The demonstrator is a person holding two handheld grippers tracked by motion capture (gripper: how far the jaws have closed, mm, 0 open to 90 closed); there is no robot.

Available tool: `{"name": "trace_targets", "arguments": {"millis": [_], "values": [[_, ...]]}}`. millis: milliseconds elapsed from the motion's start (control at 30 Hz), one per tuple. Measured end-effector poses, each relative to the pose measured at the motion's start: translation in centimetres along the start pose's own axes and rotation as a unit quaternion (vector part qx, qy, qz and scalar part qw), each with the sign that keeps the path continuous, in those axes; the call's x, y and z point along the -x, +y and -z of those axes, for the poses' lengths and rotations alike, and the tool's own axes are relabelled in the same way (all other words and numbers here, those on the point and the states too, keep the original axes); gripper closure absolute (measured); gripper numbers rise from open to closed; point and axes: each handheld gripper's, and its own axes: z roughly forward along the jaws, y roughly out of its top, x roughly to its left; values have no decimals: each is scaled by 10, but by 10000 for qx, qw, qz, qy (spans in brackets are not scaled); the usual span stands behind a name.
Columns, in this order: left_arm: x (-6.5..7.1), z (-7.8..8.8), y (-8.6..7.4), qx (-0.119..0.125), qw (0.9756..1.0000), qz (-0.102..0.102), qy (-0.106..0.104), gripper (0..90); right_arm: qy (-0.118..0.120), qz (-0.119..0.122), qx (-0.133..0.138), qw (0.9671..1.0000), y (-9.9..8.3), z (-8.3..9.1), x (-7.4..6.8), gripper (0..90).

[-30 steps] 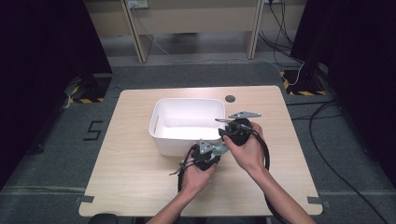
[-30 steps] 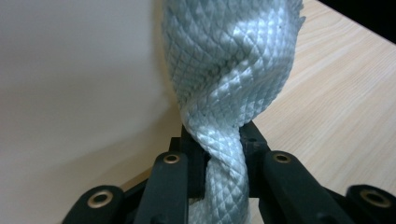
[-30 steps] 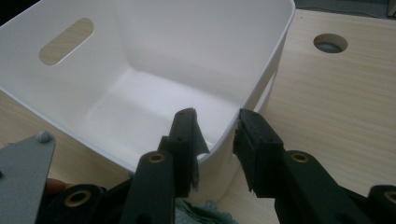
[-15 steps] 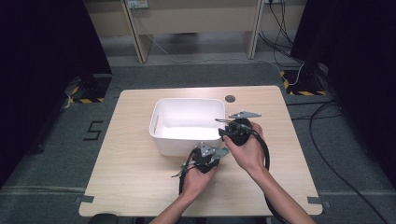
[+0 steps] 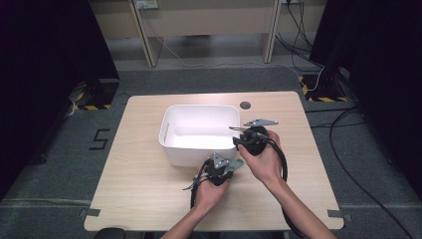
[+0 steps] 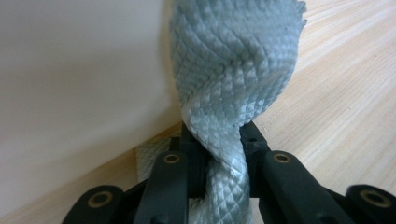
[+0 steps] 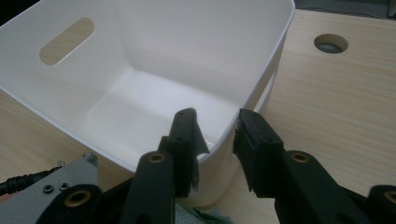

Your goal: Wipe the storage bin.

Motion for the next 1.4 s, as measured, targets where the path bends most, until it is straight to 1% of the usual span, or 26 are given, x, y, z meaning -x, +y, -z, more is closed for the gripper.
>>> {"name": "trace_targets", "arguments": {"millis": [100, 133, 200, 233, 300, 400, 467, 500, 533, 567, 600, 667, 700, 733, 800, 833, 900, 967, 1100, 1167, 1200, 1233, 1267, 1333, 1367, 1400], "values": [[1, 9, 0, 8, 10000, -40, -43, 770, 28, -3, -10, 10000, 1, 0, 1, 676], [1, 13, -2, 7, 9999, -21, -100, 770, 29, -11, -25, 10000, 1, 0, 1, 674], [-2, 24, -5, -17, 9999, -89, -147, 769, 22, -19, -40, 10000, 2, -1, 2, 667], [-6, 33, -8, -16, 9997, -91, -205, 769, 25, -18, -49, 10000, 2, -2, 2, 660], [-12, 48, -13, 12, 9997, -52, -230, 769, 21, -28, -90, 10000, 3, -4, 4, 637], [-28, 78, -25, 117, 9998, 45, -171, 769, -37, -22, -124, 9999, 6, -8, 5, 638], [-42, 101, -34, 224, 9997, 113, -14, 769, -43, -37, -163, 9999, 8, -10, 6, 643], [-53, 115, -40, 281, 9994, 199, 91, 769, -42, -57, -189, 9998, 8, -11, 7, 646], [-60, 123, -44, 342, 9989, 281, 173, 769, -25, -61, -228, 9997, 9, -12, 8, 654], [-70, 134, -48, 404, 9981, 366, 293, 769, -15, -64, -239, 9997, 10, -13, 8, 660], [-82, 147, -54, 475, 9966, 483, 459, 769, -14, -80, -268, 9996, 11, -13, 8, 676], [-99, 162, -60, 568, 9939, 635, 697, 769, -18, -43, -334, 9994, 14, -13, 8, 685], [-111, 170, -63, 610, 9918, 724, 859, 769, -48, -26, -363, 9993, 15, -13, 8, 691], [-120, 175, -65, 614, 9901, 815, 964, 769, -76, 7, -402, 9992, 16, -14, 7, 697], [-136, 180, -66, 638, 9873, 917, 1131, 769, -91, 13, -444, 9990, 17, -14, 8, 708], [-140, 181, -66, 638, 9864, 937, 1190, 769, -119, 45, -445, 9989, 18, -14, 9, 719], [-151, 181, -62, 660, 9845, 1001, 1280, 769, -117, 14, -479, 9988, 18, -14, 10, 742], [-157, 181, -58, 679, 9834, 1000, 1354, 769, -114, 47, -522, 9986, 20, -13, 13, 779], [-168, 180, -45, 765, 9809, 1078, 1425, 769, -269, 233, -576, 9977, 22, -12, 20, 864], [-171, 178, -37, 782, 9816, 1036, 1401, 769, -355, 323, -557, 9973, 23, -12, 25, 877], [-171, 175, -34, 763, 9820, 1010, 1399, 768, -389, 366, -524, 9972, 22, -11, 27, 861], [-172, 173, -32, 751, 9829, 969, 1377, 768, -391, 369, -437, 9976, 22, -9, 27, 822], [-172, 170, -29, 741, 9836, 954, 1343, 768, -374, 375, -304, 9981, 21, -5, 28, 806], [-172, 164, -26, 733, 9847, 906, 1298, 768, -360, 399, -124, 9985, 21, 7, 28, 797], [-173, 161, -25, 754, 9850, 918, 1253, 767, -350, 369, -39, 9987, 21, 15, 29, 803], [-174, 159, -23, 789, 9846, 981, 1214, 767, -342, 330, 39, 9989, 20, 22, 30, 816]]}}
